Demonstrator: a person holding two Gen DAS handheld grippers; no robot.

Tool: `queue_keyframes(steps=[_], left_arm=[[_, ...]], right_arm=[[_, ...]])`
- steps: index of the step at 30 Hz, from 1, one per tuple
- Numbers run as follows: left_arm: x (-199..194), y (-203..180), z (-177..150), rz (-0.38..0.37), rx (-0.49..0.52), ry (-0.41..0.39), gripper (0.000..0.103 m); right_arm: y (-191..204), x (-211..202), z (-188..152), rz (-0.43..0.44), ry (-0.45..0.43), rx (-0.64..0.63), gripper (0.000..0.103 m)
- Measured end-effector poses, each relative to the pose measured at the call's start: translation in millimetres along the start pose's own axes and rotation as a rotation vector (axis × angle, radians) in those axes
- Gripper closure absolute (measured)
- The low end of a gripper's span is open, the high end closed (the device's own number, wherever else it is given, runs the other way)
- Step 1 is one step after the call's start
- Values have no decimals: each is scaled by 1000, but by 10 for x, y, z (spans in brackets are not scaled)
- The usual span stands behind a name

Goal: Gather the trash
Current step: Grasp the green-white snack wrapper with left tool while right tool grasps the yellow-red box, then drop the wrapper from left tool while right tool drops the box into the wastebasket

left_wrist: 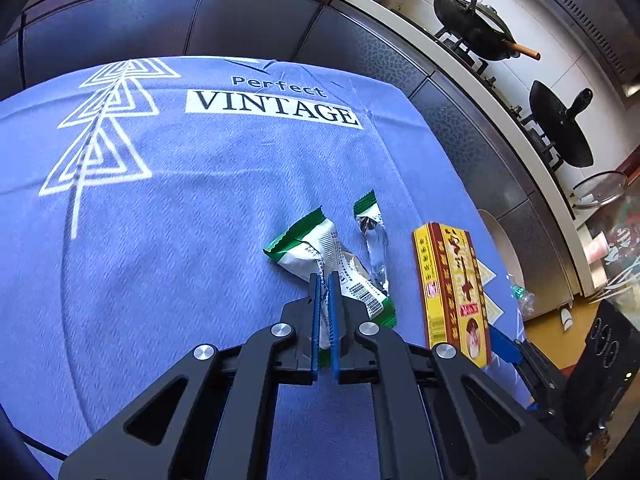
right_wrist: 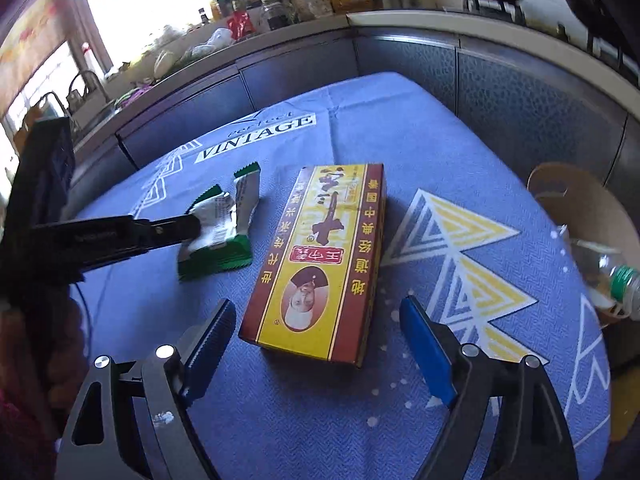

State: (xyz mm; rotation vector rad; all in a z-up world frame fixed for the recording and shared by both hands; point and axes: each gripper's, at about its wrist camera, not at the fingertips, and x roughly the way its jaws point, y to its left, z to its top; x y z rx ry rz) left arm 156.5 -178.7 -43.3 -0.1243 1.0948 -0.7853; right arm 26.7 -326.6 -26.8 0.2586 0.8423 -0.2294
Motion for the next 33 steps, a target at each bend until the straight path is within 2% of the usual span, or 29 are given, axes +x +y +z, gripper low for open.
queue_keyframes(steps=[3, 5, 10, 14, 19, 24, 30, 32, 33], left_arm=[[-207, 0, -154, -39, -3, -15, 100], [-296, -41, -216, -71, 2, -20, 100], [-275, -294, -210, -137, 25, 5, 100], [-105, -670, -141, -168, 83, 30, 100], [336, -1356, -40, -219, 179, 84, 100], [877, -2005, 106, -236, 266, 142, 100], [1523, -2592, 278, -241, 307, 214, 100], [1707, -2730, 322, -241, 307, 226, 95], [1774, -2776, 345, -236, 300, 225, 92]], right_arm=[[48, -54, -142, -52, -29, -71, 40], [-28, -112, -185, -25, -34, -46, 41], [-280, -366, -280, -36, -74, 29, 44], [-492, -656, -340, -104, -149, 54, 44], [-966, -811, -314, -188, -186, 107, 45], [-1489, -924, -150, -248, -217, 162, 45], [-2100, -890, 117, -296, -215, 247, 44], [-2257, -806, 167, -294, -201, 257, 41], [-2314, -775, 164, -297, -191, 264, 29]])
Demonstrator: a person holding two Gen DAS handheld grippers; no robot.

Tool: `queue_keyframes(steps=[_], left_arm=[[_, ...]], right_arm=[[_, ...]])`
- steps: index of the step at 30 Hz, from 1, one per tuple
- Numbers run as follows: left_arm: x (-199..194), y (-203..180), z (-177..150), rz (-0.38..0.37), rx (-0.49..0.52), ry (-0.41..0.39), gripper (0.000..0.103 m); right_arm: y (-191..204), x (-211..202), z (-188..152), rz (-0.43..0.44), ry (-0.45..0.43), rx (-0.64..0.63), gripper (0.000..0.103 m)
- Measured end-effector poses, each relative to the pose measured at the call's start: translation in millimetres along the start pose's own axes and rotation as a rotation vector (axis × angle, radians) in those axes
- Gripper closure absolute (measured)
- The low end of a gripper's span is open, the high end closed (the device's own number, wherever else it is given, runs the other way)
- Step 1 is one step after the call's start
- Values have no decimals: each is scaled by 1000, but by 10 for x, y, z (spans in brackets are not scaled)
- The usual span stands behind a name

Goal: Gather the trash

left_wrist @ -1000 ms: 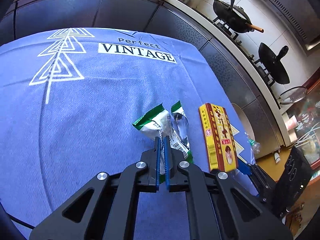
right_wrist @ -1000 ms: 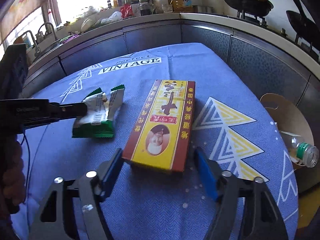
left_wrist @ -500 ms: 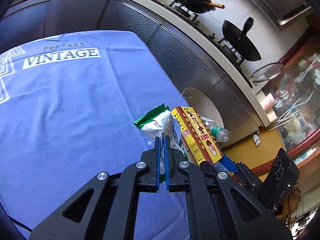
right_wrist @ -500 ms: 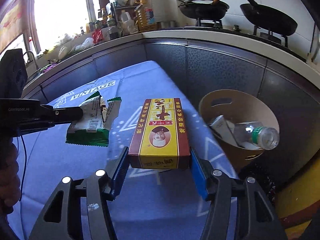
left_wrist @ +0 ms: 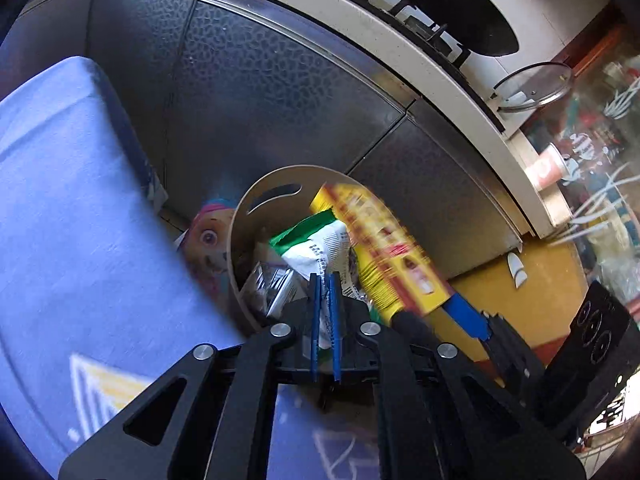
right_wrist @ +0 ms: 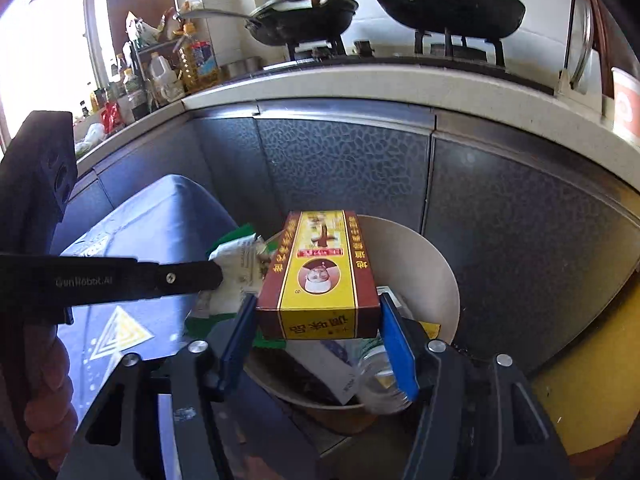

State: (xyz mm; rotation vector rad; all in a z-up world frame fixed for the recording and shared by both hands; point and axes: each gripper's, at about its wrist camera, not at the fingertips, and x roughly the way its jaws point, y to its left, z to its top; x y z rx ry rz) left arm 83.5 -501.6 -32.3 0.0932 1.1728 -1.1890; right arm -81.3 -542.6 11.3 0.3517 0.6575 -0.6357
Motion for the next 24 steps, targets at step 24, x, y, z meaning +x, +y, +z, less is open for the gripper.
queue_keyframes(steps=[24], left_arm=[[-1179, 301, -1308, 258, 133, -112, 57]], right_arm=[[302, -825, -845, 139, 49, 337, 35]])
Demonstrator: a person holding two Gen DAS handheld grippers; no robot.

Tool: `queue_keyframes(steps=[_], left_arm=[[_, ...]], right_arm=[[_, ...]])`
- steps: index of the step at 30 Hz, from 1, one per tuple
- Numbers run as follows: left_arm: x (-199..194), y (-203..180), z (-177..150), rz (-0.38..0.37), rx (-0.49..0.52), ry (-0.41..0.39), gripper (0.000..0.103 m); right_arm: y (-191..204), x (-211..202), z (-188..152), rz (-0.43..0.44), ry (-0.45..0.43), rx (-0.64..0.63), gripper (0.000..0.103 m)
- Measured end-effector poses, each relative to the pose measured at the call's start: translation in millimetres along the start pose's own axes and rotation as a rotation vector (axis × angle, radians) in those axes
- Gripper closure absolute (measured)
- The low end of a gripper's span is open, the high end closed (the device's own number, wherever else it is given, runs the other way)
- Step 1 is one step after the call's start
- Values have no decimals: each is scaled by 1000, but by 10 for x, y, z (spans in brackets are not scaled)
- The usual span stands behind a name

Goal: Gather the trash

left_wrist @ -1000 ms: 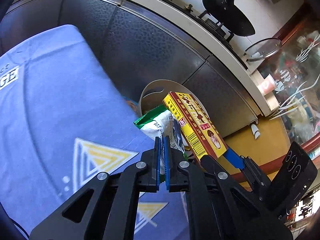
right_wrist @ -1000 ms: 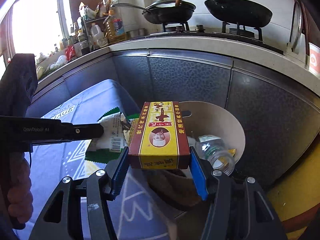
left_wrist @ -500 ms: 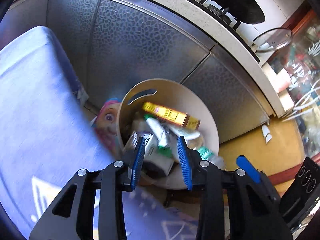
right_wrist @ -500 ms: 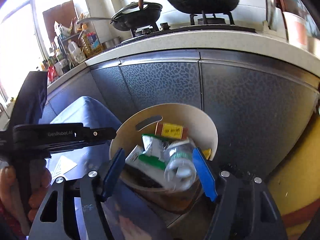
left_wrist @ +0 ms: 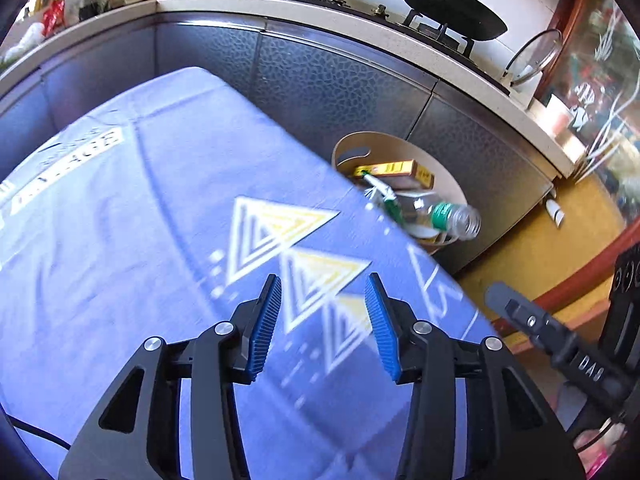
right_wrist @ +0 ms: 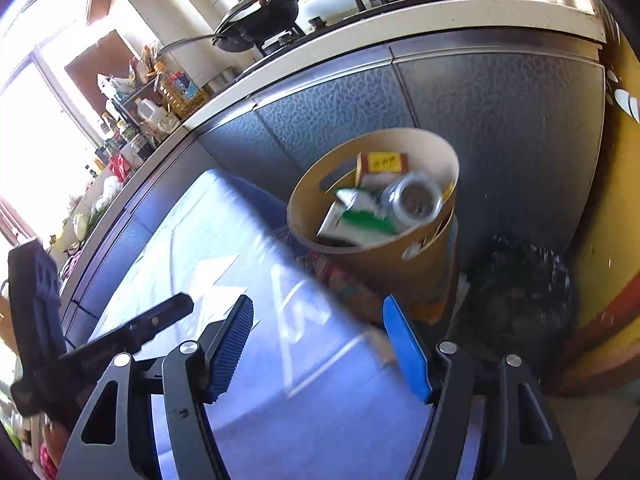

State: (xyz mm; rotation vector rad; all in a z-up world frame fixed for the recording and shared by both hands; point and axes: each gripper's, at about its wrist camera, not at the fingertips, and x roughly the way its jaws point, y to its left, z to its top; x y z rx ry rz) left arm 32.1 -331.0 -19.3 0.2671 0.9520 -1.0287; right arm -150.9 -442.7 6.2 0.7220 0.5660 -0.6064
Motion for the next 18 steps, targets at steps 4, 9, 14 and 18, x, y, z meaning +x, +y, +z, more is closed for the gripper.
queue_keyframes(steps=[4, 9, 14, 18], left_arm=[[-248, 131, -268, 60, 22, -21, 54], [-472, 302, -534, 78, 20, -27, 54], [-637, 481, -715, 117, 6, -47, 46], [-729, 543, -768, 155, -2, -69, 46]], right_arm=[[247, -98, -187, 6, 13, -21, 35], [605, -198, -420, -6, 23, -86, 34], [864, -249, -599, -24, 33, -129, 34], [983, -292, -682, -31, 33, -132, 33]])
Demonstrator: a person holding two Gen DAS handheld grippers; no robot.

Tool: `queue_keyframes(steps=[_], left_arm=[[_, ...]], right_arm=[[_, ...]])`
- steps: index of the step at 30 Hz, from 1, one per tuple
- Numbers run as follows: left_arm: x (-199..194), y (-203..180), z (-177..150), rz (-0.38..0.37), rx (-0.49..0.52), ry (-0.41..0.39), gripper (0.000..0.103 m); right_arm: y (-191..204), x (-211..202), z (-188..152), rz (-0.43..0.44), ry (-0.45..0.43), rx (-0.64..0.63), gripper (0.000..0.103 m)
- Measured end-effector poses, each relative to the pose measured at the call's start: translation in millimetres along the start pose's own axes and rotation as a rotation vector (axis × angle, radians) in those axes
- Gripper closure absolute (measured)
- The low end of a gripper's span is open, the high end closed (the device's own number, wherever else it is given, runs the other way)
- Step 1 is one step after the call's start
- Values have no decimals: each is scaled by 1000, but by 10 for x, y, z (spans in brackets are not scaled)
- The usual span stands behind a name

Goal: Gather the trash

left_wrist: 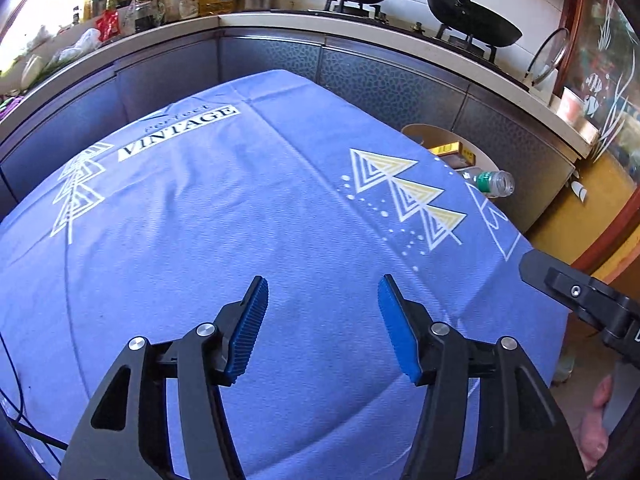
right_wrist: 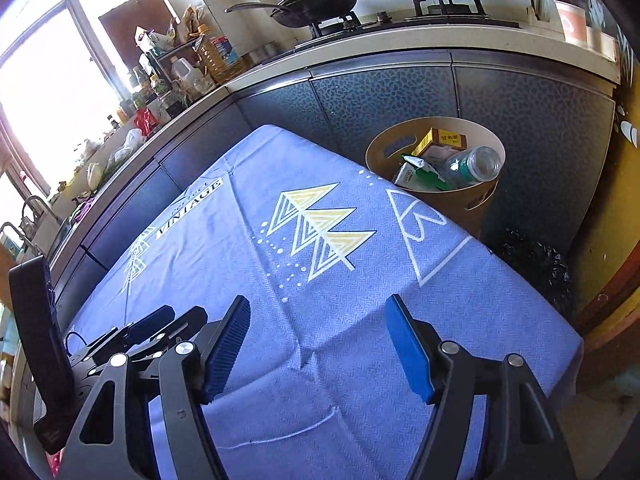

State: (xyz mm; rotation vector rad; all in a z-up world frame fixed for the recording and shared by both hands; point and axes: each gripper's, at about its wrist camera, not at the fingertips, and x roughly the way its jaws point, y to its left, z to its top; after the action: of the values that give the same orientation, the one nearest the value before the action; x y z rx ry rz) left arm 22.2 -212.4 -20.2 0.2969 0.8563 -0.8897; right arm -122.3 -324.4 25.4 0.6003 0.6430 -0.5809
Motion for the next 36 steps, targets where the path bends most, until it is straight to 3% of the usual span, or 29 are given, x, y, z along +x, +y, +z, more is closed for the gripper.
queue_keyframes(steps=[2, 7, 10, 13, 16, 22, 36], left_arm=[[-40, 25, -24, 14, -4, -7, 40], [-100, -24, -37, 34, 4, -15, 38], [-136, -98, -59, 38, 12, -19, 26], [-174, -181, -77, 43, 20, -21, 25], [-194, -251, -89, 37, 10, -21, 6], [-229, -416, -109, 80, 34, -31, 6], [-175, -595, -219, 147, 85, 38, 6]], right_arm=[[27, -20, -14, -5, -1, -5, 32], [29, -87, -37, -12, -9, 4, 29], [-20, -150, -35, -15, -21, 16, 26], [-76, -232, -45, -24, -39, 22, 23], [-167, -292, -68, -25, -41, 33, 23], [-335, -394, -137, -32, -36, 54, 23], [-533, -392, -235, -5, -19, 101, 20]])
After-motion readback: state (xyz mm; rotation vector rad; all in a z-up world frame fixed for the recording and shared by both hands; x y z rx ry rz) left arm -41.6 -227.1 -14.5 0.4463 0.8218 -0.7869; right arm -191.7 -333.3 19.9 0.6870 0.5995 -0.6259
